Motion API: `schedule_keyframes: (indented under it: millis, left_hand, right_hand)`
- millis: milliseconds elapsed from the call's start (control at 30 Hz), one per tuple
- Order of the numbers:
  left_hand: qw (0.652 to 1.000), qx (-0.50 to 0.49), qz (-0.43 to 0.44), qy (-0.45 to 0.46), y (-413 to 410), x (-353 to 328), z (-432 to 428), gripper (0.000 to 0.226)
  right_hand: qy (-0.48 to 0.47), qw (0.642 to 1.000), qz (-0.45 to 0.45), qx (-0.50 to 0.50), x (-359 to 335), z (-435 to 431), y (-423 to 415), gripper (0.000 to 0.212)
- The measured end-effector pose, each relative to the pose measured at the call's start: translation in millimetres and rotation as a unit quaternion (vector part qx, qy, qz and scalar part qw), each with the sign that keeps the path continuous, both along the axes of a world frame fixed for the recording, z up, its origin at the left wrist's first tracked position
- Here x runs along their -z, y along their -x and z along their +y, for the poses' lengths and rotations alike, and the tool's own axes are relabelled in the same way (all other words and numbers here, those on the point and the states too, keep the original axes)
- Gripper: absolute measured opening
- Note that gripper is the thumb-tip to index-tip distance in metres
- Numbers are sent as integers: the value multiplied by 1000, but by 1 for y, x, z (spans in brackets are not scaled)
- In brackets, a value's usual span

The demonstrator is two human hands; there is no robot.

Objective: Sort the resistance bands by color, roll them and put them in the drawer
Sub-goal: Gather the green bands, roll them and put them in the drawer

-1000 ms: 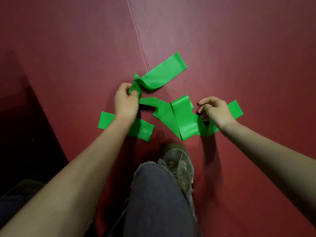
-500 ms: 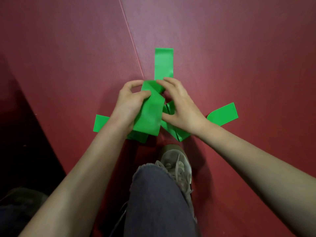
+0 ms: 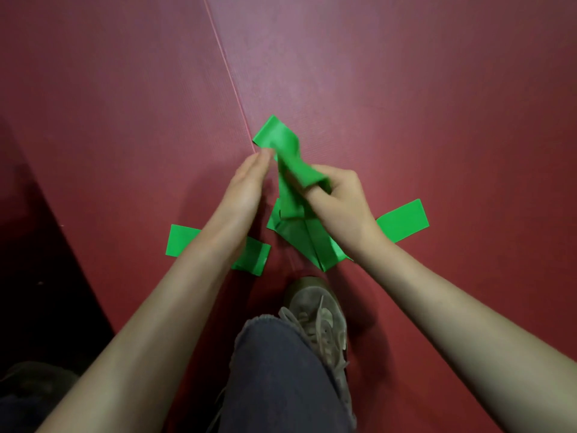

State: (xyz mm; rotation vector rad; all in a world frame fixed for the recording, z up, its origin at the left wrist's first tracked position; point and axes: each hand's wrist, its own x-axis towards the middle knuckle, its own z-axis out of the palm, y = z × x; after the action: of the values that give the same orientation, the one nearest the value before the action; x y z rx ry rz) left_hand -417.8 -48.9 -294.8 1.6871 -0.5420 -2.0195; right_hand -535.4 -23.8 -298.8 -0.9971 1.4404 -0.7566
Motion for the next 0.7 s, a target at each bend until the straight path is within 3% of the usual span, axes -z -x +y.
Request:
schedule_keyframes:
  millis: [100, 200, 367, 433, 567, 700]
  left_hand:
    - [994, 10, 96, -41, 3, -14, 3, 44]
    - [996, 81, 26, 30, -2, -15, 6, 34]
    - [998, 35, -15, 52, -2, -8, 11, 24]
    - [998, 37, -31, 33, 0, -2, 11, 22]
    - [999, 47, 3, 9, 7, 5, 10, 22]
    - [997, 71, 18, 14, 26, 8, 16, 19]
  right_hand:
    - [-137, 977, -161, 37, -7, -1, -10, 24]
    - [-199, 958, -208, 18, -8, 4, -23, 26]
    - [-309, 889, -338, -15, -6, 12, -14, 18]
    - [-308, 906, -289, -16, 7, 22, -8, 14]
    - [-192, 973, -38, 125, 31, 38, 19, 20]
    - [-130, 938, 176, 269, 46, 51, 59, 20]
